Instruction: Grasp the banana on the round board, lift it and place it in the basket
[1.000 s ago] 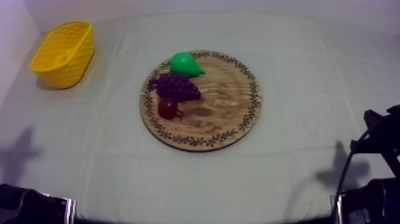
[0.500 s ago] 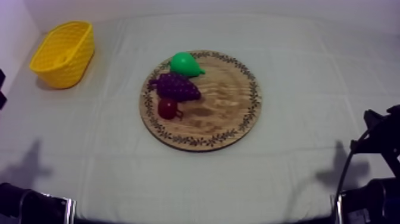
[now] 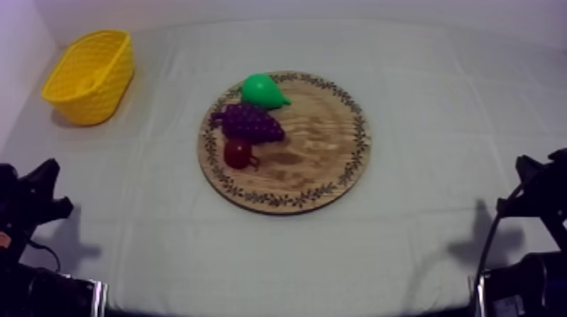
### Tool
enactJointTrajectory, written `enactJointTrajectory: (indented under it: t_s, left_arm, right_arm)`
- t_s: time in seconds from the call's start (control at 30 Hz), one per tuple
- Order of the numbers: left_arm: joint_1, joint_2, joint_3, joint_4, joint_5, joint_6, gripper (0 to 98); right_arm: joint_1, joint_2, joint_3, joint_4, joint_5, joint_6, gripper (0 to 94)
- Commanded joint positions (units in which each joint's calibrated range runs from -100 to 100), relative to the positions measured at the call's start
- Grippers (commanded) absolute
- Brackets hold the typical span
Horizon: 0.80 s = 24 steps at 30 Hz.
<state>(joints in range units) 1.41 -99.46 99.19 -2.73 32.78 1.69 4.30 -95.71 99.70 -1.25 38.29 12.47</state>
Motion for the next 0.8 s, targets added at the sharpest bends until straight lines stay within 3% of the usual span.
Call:
enactJointTrajectory:
  t_s: [0.0, 0.1, 0.2, 0.77]
  left_arm:
    - [-0.5, -0.1, 0.2, 0.37, 0.1, 2.6, 0.0]
    - [-1.7, -0.2, 0.4, 0.59, 0.2, 8.7, 0.0]
    - [-2.4, -0.3, 0.4, 0.66, 0.2, 11.7, 0.0]
    - [-2.8, -0.3, 0.5, 0.70, 0.2, 9.7, 0.0]
  right_arm:
    - [0.0, 0.0, 0.0, 0.0, 0.0, 0.0, 0.6]
    - [0.0, 0.0, 0.0, 0.0, 0.0, 0.0, 0.6]
    - [0.0, 0.0, 0.0, 0.0, 0.0, 0.0, 0.6]
    - [0.0, 0.0, 0.0, 0.0, 0.0, 0.0, 0.6]
